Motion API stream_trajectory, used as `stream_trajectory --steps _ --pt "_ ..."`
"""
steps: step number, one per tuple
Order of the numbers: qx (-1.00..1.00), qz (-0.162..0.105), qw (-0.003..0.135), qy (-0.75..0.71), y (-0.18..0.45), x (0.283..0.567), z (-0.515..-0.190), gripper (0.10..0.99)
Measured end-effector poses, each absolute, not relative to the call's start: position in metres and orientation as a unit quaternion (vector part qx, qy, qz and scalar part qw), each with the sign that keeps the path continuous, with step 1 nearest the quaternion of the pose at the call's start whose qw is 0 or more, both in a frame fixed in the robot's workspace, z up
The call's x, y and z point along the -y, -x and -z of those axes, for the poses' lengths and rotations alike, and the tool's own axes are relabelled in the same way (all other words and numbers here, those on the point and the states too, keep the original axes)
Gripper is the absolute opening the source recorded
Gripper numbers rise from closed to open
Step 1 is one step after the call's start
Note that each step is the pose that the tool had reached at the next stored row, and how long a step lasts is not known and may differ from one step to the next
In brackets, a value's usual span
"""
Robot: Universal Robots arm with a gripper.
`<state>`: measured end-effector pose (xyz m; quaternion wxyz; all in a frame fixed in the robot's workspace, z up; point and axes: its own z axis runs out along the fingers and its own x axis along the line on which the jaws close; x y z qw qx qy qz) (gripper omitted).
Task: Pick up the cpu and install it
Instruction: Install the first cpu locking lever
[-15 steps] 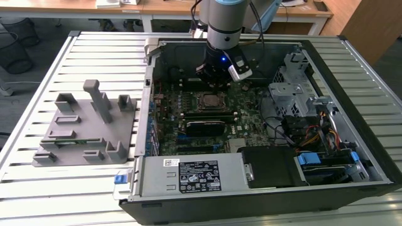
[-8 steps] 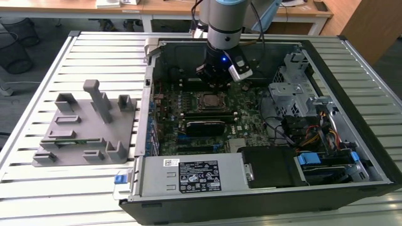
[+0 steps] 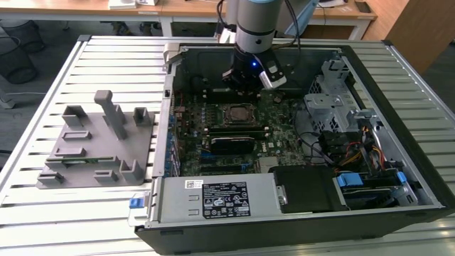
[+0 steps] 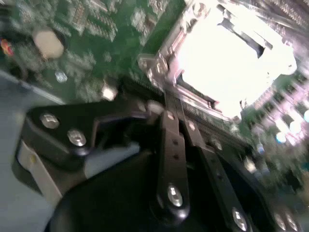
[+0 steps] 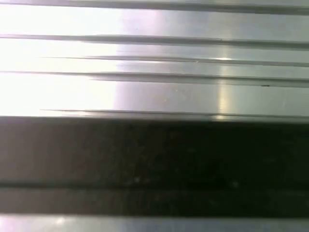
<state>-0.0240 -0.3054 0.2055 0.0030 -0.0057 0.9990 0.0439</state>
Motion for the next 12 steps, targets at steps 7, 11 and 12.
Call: stream_trajectory --steps 7,11,12 --pt "-0.999 -0.044 0.003 0.006 0.0239 0.31 -0.2112 0.106" --pt "-0.999 -0.044 0.003 0.006 0.0239 0.3125 -0.2112 0.106" --pt "-0.999 -0.044 0.003 0.006 0.0239 0.313 -0.2112 0.106"
